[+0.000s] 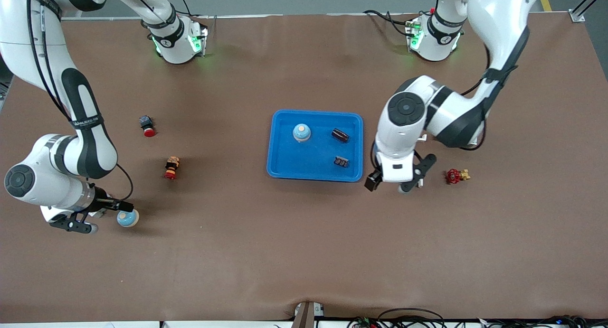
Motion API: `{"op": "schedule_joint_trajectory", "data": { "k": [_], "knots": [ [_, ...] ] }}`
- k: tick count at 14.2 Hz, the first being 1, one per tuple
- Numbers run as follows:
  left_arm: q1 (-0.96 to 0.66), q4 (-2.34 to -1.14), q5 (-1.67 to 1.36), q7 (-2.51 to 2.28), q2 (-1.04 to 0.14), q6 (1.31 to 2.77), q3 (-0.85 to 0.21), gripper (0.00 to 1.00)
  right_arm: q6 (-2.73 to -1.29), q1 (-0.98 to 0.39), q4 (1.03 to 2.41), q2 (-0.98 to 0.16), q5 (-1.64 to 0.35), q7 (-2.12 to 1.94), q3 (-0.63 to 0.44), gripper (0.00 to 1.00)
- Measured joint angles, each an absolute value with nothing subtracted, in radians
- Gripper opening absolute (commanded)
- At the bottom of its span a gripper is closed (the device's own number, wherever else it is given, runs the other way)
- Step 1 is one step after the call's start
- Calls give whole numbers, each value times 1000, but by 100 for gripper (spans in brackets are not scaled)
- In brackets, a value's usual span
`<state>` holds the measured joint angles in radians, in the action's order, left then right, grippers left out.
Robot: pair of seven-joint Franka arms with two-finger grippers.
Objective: Place electrolytic capacitor and blue bell in tray
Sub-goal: 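Grasp the second blue bell with the right gripper while the left gripper withdraws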
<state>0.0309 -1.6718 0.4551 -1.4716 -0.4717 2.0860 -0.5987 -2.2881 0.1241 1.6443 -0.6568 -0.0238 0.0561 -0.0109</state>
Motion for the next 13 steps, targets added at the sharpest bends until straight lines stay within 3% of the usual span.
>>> {"op": "schedule_joint_trajectory", "data": {
  "k": [4,7,13],
  "knots": [
    [85,-1636,393,-1244,-374,1952,-618,100,-2339,124,1625,-702,-24,56,-10,100],
    [99,-1539,386,-1099,-349,1781,-612,100,-2394,124,1618,-747,-24,56,-10,100],
    [188,-1452,374,-722,-334,1716,-557,100,-2421,121,1585,-793,-24,56,-7,100]
  ]
}}
